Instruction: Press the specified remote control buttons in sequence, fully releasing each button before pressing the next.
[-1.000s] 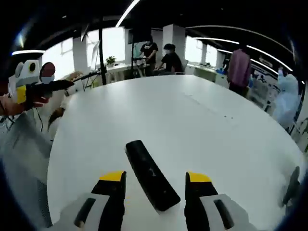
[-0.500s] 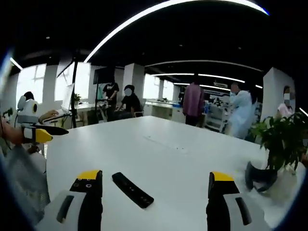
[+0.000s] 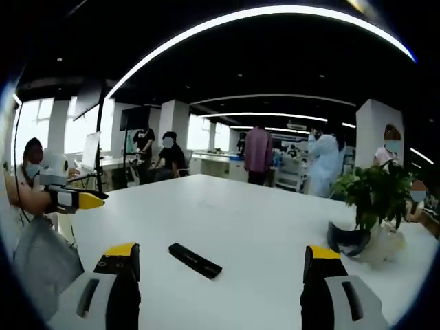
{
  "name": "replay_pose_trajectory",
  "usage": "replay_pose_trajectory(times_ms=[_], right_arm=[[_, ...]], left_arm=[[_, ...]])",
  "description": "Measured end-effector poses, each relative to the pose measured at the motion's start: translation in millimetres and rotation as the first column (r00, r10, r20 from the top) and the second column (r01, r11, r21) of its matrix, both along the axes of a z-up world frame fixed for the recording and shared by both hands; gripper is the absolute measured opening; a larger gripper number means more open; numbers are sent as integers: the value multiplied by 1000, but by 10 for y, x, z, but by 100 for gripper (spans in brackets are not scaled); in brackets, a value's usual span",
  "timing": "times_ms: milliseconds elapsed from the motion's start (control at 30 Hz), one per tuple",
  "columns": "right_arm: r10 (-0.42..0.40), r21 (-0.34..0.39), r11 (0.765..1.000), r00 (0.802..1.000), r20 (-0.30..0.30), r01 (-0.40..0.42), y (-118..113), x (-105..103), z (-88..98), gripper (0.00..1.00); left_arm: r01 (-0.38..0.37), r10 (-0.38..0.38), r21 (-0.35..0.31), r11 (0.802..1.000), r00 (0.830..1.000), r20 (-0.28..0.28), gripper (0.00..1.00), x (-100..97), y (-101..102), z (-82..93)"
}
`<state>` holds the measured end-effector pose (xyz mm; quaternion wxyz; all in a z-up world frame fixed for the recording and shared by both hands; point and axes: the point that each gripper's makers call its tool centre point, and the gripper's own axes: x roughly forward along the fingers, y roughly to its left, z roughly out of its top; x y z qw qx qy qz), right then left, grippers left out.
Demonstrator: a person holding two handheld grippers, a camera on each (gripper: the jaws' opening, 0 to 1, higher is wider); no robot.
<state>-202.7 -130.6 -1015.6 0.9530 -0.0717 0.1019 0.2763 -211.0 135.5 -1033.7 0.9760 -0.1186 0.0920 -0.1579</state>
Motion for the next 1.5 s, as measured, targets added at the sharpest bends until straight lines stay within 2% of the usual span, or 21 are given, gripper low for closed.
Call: replay_pose_trajectory(times_ms=[167,333,567,900,1500], right_arm=[[-13,19,1000,1000,-25,13,-22,-133,-19,99],[-16,-17,1000,1000,-18,16,-10,-170,-40,99],[-12,-30,999,1000,-25,11,0,-224,-36,99],[14,-55,998,1000,-26,-15,6,-326,-50,99],[9,-37,999,1000,-20,-9,18,-383,-12,99]], left_arm=[[3,-3,3,1000,1000,10,100,-22,-23,14],[18,-18,5,1000,1000,5,100,-29,-81,-4],[18,-18,6,1000,1000,18,100,-61,-102,25],[-9,8,12,1000,999,54,100,-110,-61,90],[-20,18,27,999,997,73,100,-110,37,187]])
